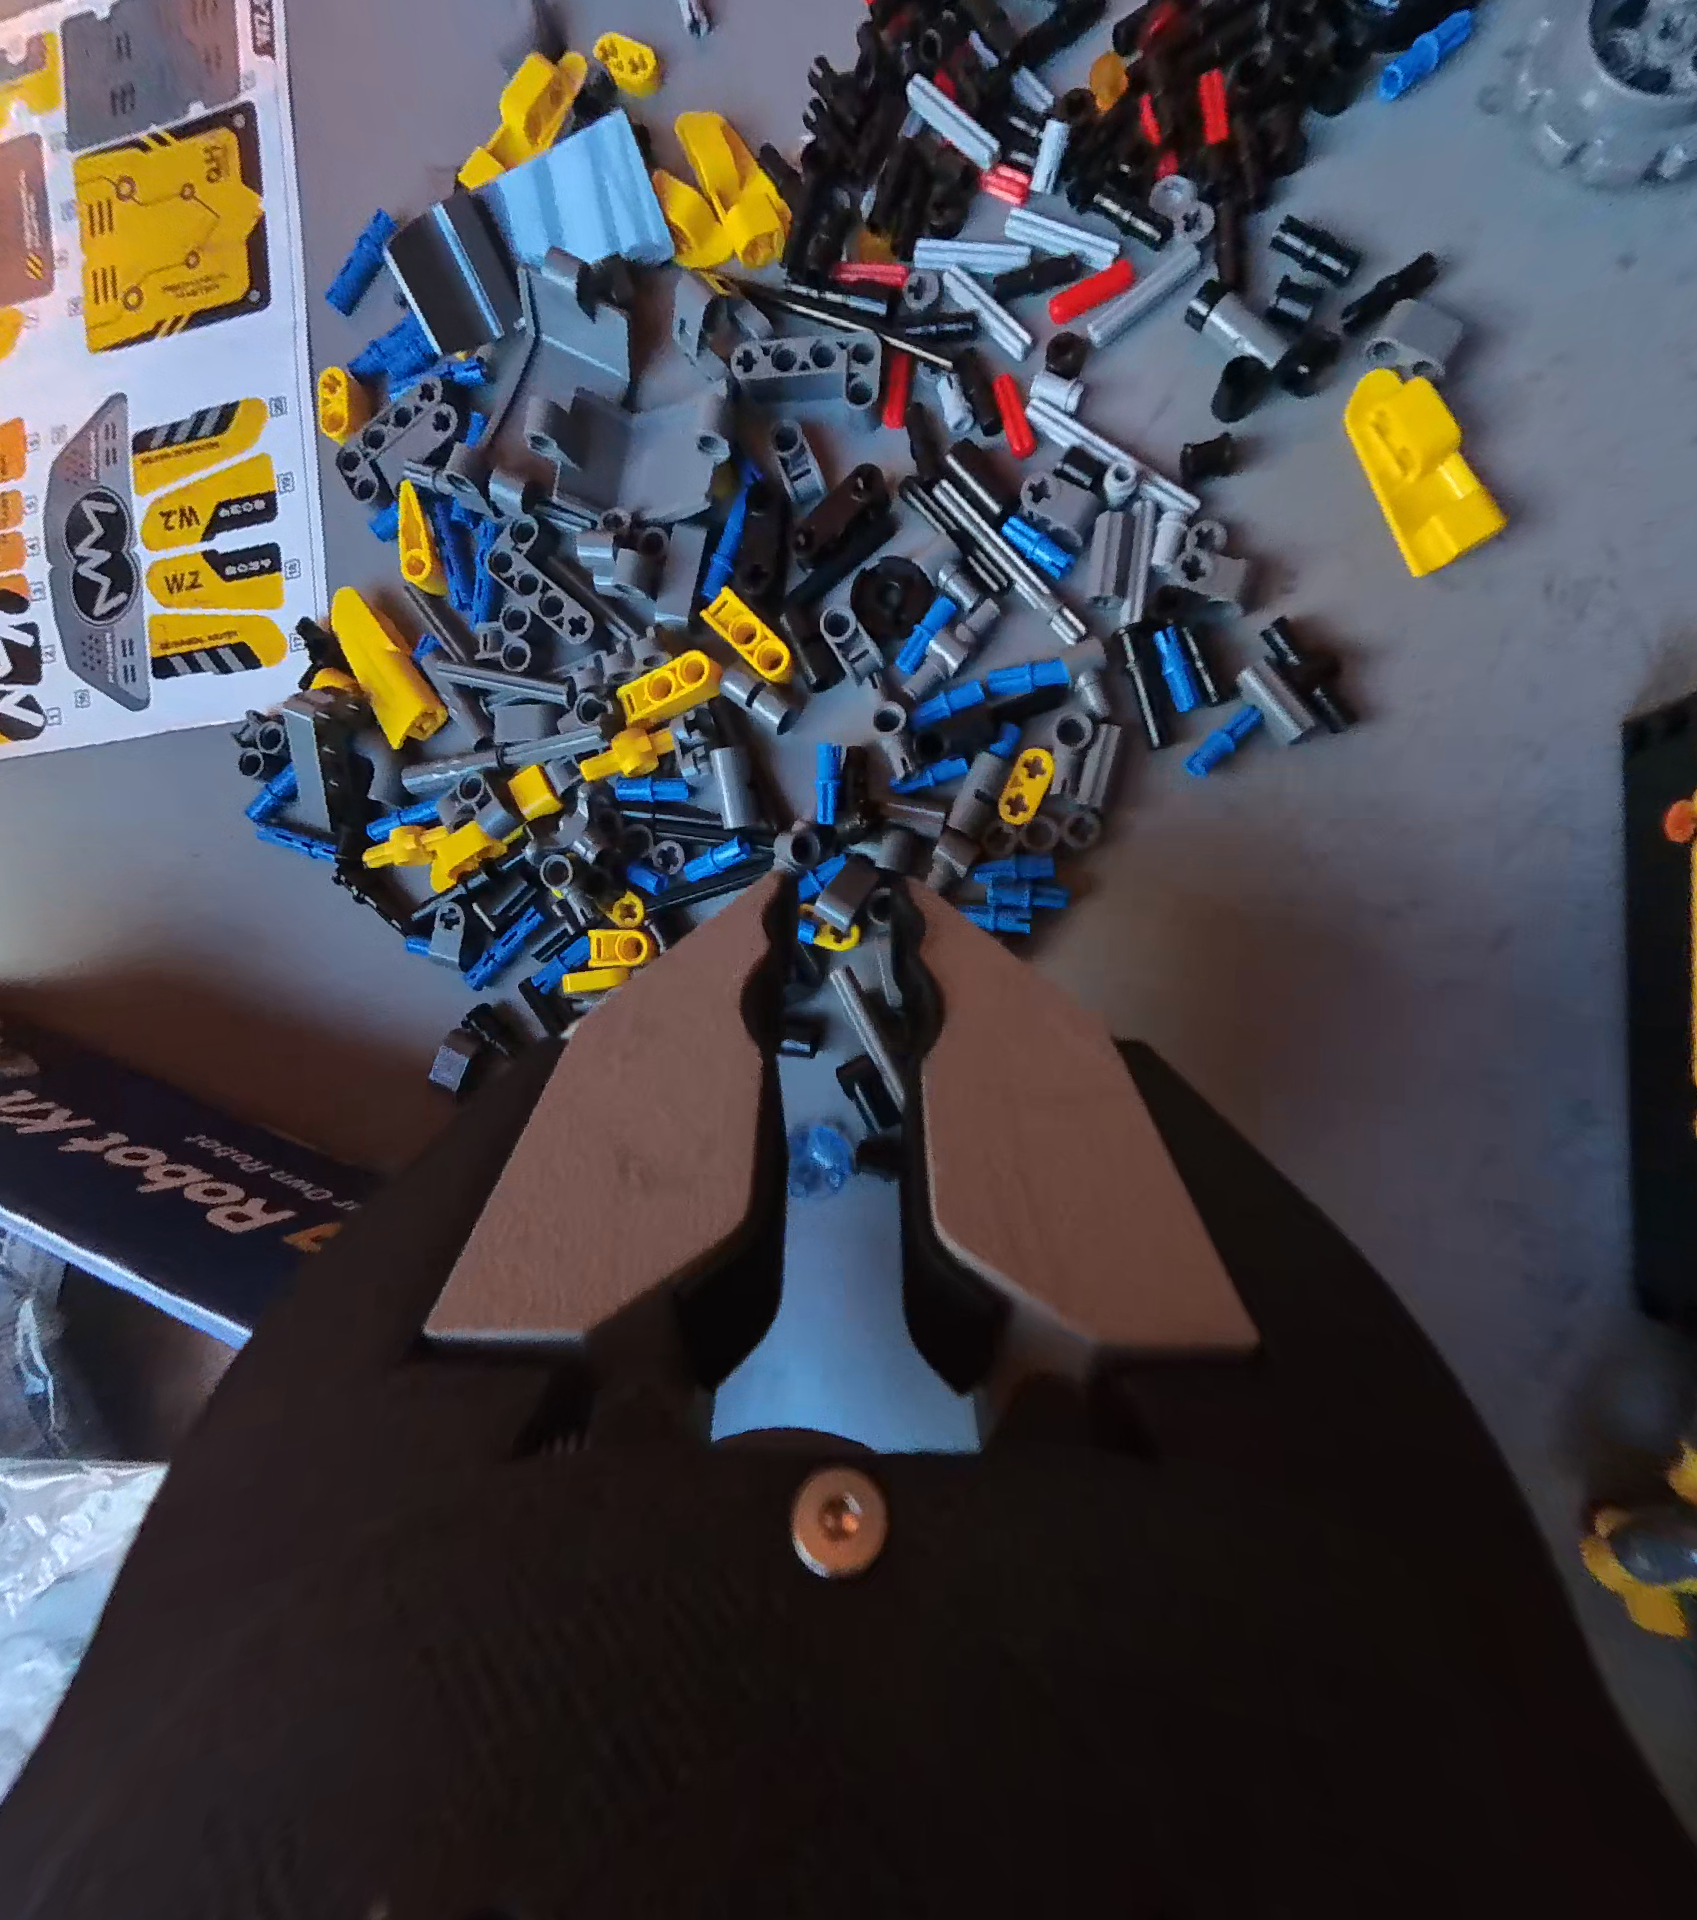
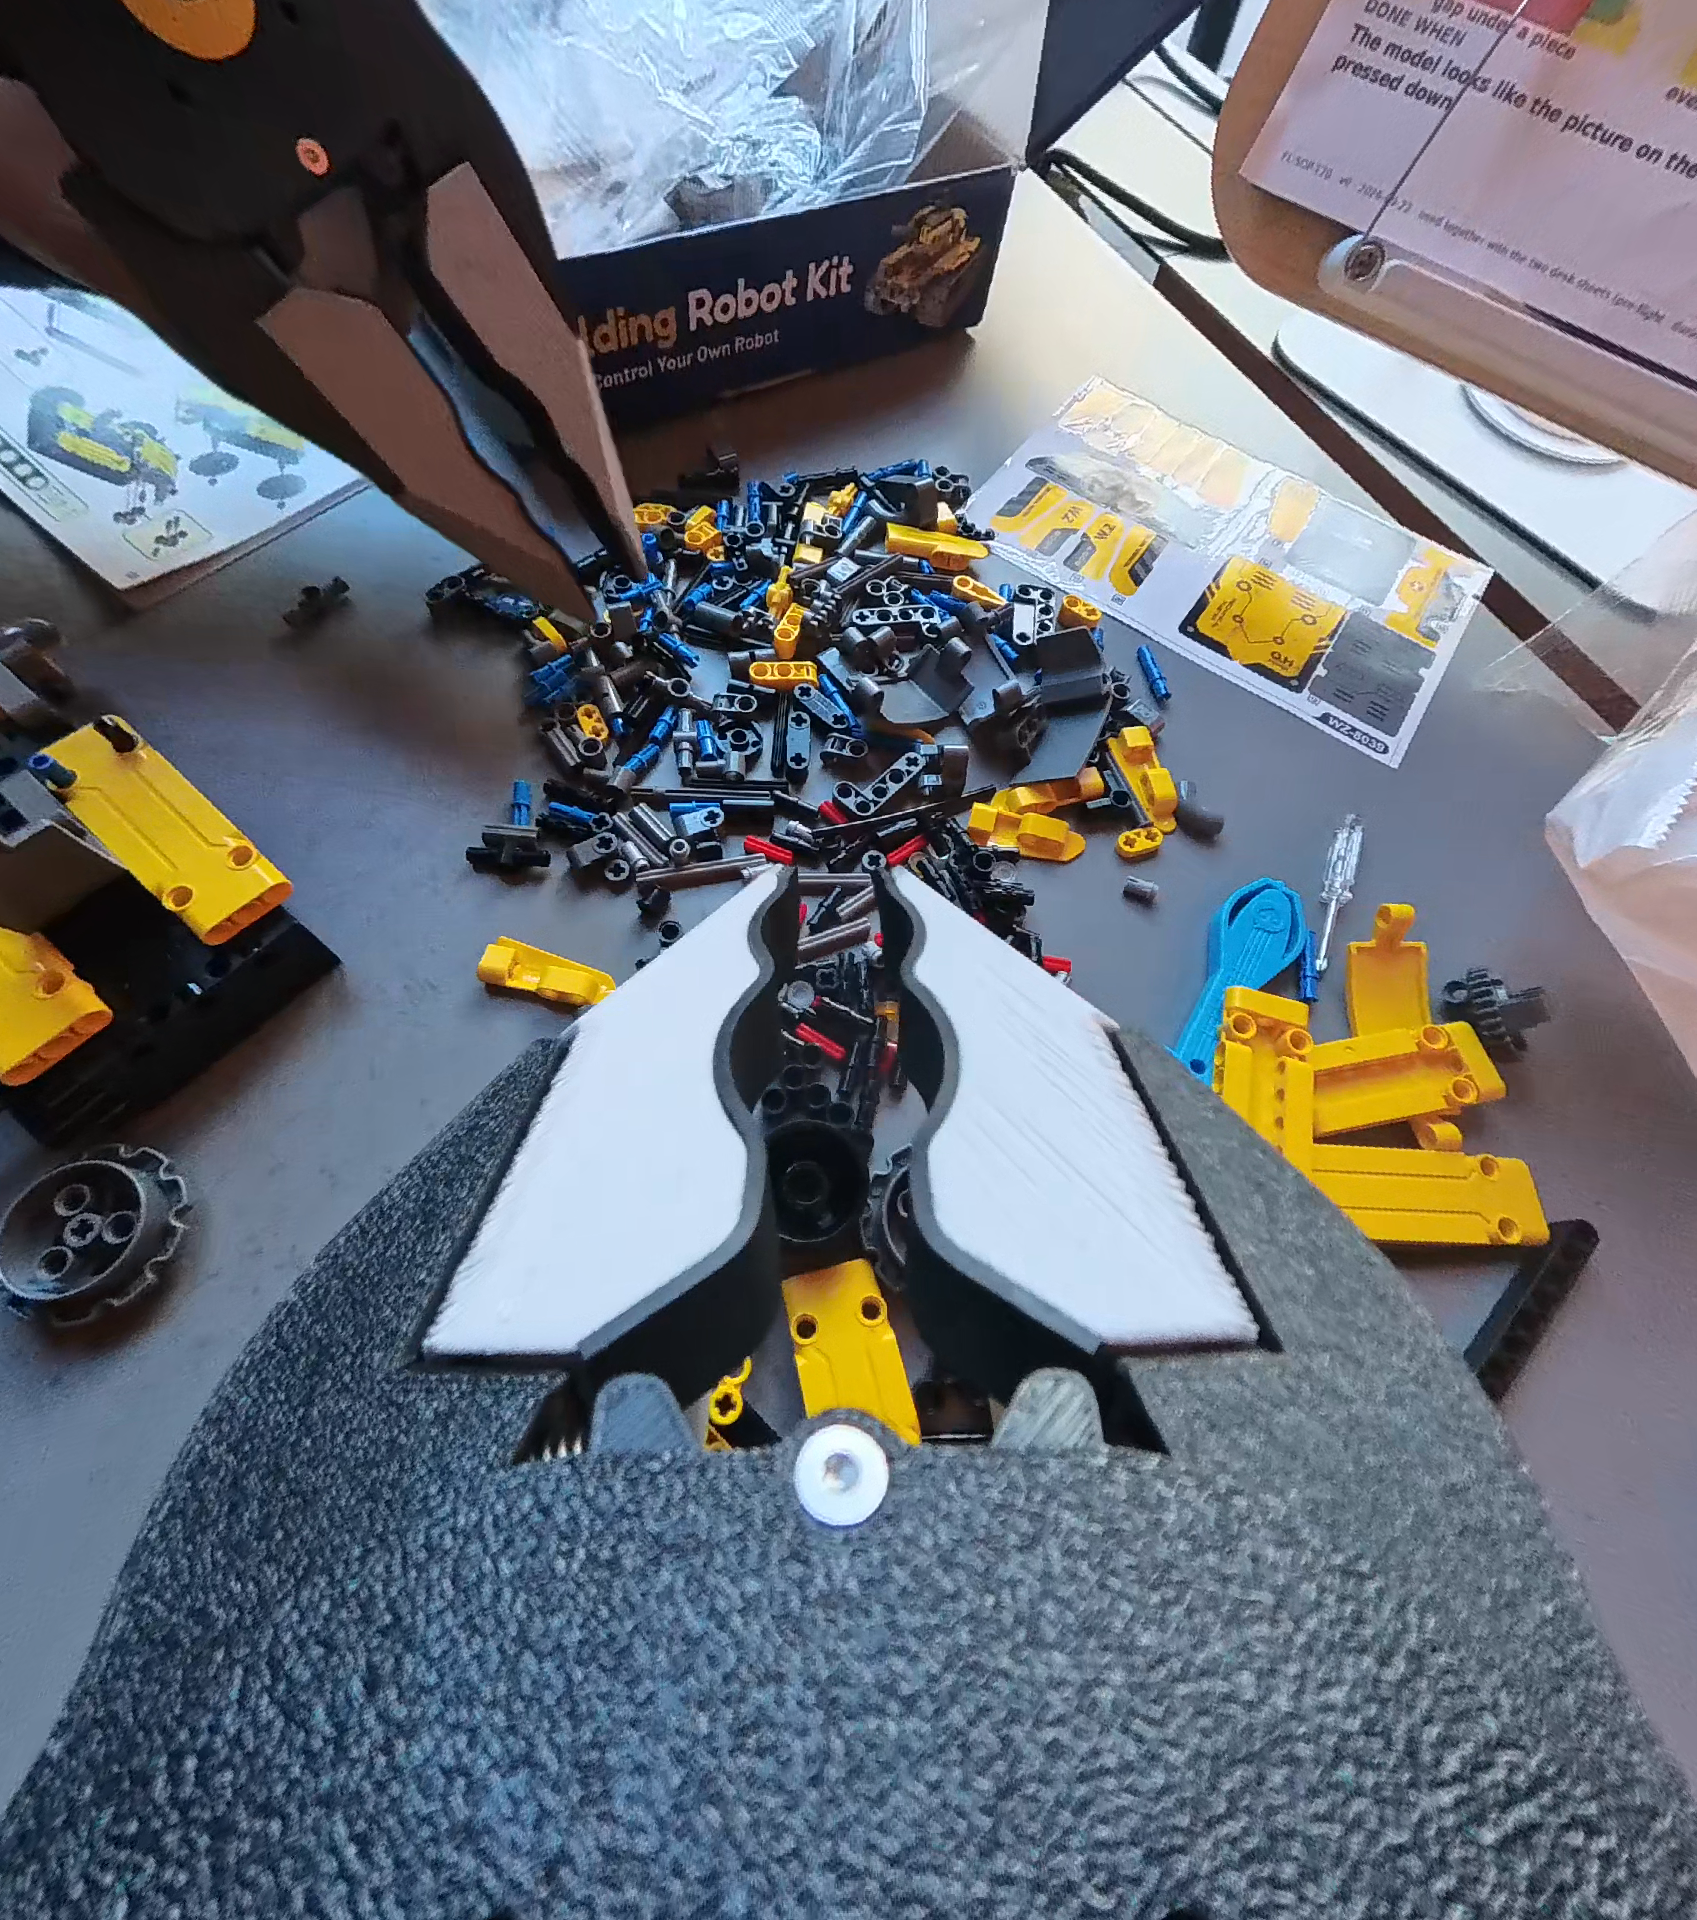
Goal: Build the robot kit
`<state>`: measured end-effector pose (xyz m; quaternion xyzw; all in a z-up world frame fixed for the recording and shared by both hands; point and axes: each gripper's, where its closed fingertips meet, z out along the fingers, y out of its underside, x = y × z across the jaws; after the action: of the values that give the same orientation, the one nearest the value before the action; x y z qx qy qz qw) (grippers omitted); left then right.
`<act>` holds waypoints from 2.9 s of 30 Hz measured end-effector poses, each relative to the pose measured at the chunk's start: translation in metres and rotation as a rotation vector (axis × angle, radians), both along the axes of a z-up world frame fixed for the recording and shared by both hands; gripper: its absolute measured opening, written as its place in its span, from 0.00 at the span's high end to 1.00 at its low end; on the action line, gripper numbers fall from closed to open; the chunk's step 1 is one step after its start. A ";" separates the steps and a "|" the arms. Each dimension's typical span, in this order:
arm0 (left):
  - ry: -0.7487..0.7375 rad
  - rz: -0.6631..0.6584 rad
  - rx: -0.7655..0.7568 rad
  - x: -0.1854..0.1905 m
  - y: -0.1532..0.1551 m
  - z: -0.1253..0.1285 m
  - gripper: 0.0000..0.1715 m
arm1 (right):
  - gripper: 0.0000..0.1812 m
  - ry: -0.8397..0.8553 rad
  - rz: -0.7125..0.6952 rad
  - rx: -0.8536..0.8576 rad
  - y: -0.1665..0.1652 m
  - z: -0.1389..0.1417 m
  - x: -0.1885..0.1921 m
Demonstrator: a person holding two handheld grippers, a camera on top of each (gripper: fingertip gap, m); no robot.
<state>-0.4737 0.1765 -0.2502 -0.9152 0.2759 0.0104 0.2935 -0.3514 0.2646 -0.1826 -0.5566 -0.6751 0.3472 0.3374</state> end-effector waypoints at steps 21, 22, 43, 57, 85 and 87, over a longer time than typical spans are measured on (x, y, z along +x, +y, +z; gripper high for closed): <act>0.102 -0.080 0.026 0.000 0.002 -0.006 0.97 | 0.92 -0.002 0.006 0.004 -0.002 -0.001 0.000; 0.131 -0.095 0.044 -0.001 0.002 -0.006 0.97 | 0.92 -0.004 0.006 0.005 -0.002 -0.001 0.000; -0.236 0.224 -0.099 -0.008 -0.090 0.020 0.89 | 0.92 -0.002 -0.136 -0.017 0.032 -0.003 0.005; -0.258 0.256 -0.171 0.005 -0.062 -0.016 1.00 | 0.93 0.006 -0.137 -0.021 0.032 -0.003 0.004; -0.190 0.251 0.060 0.007 -0.040 0.007 0.98 | 0.94 0.054 -0.252 -0.019 0.068 0.009 0.021; -0.198 0.293 0.110 0.001 -0.053 0.020 0.97 | 0.94 0.077 -0.268 -0.033 0.071 0.014 0.022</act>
<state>-0.4723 0.1231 -0.2307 -0.9247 0.1084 -0.0222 0.3643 -0.3291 0.3355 -0.1688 -0.6336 -0.5753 0.3312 0.3974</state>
